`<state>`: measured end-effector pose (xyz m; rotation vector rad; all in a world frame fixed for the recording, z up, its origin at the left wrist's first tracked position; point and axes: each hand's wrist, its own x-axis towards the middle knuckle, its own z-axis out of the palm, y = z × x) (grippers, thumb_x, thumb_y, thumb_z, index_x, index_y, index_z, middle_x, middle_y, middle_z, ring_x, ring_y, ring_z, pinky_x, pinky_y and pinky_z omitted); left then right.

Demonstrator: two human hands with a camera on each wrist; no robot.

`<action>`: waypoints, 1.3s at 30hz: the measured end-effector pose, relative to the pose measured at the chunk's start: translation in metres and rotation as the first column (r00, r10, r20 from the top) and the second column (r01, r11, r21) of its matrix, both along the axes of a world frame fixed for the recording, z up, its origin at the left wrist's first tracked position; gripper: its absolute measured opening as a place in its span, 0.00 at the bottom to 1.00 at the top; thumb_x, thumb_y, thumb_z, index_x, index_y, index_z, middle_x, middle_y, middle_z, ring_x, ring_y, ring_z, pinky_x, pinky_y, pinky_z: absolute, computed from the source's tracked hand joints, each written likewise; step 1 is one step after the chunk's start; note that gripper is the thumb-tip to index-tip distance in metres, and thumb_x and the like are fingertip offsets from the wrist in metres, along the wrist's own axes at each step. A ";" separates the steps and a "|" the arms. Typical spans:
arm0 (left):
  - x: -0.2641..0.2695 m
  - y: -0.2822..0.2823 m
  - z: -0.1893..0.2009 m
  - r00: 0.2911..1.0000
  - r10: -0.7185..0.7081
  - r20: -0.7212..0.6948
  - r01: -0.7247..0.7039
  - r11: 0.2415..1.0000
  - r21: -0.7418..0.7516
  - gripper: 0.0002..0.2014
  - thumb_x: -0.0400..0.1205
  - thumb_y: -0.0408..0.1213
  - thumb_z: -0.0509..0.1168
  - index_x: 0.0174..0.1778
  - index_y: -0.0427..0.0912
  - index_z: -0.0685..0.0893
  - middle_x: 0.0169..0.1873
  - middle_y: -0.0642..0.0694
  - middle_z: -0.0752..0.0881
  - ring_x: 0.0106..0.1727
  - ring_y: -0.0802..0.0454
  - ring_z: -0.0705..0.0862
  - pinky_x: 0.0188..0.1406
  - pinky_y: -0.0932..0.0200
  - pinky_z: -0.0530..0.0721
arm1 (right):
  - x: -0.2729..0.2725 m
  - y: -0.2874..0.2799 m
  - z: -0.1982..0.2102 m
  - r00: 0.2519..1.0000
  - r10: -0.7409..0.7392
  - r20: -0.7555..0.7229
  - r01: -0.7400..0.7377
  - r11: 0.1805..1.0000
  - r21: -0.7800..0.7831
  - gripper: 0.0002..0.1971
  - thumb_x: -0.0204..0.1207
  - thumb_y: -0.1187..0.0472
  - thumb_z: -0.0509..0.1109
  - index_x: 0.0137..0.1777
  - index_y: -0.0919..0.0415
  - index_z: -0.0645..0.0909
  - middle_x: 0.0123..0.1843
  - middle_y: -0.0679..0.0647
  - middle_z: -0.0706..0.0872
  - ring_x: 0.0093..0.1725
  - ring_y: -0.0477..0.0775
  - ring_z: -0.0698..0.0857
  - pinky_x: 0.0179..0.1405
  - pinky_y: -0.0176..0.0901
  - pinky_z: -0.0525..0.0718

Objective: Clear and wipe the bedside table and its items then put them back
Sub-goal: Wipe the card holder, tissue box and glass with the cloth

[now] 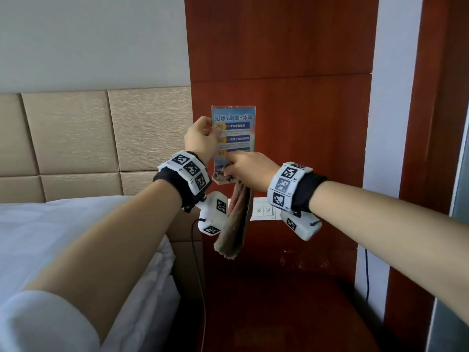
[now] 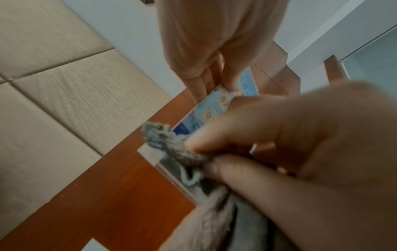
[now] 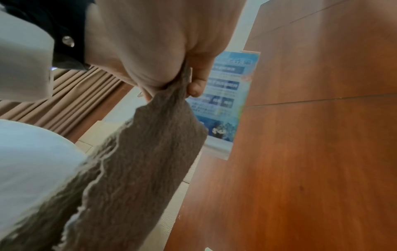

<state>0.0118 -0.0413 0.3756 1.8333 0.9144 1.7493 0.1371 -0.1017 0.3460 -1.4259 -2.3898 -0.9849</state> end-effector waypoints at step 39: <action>-0.005 -0.015 -0.021 0.981 -0.134 -0.142 0.122 0.988 -0.090 0.02 0.81 0.32 0.65 0.48 0.41 0.79 0.37 0.47 0.84 0.45 0.41 0.87 0.50 0.38 0.87 | 0.002 0.005 0.042 0.785 0.269 -0.559 -0.065 0.932 0.358 0.11 0.80 0.65 0.63 0.54 0.64 0.86 0.49 0.62 0.80 0.43 0.63 0.83 0.37 0.52 0.82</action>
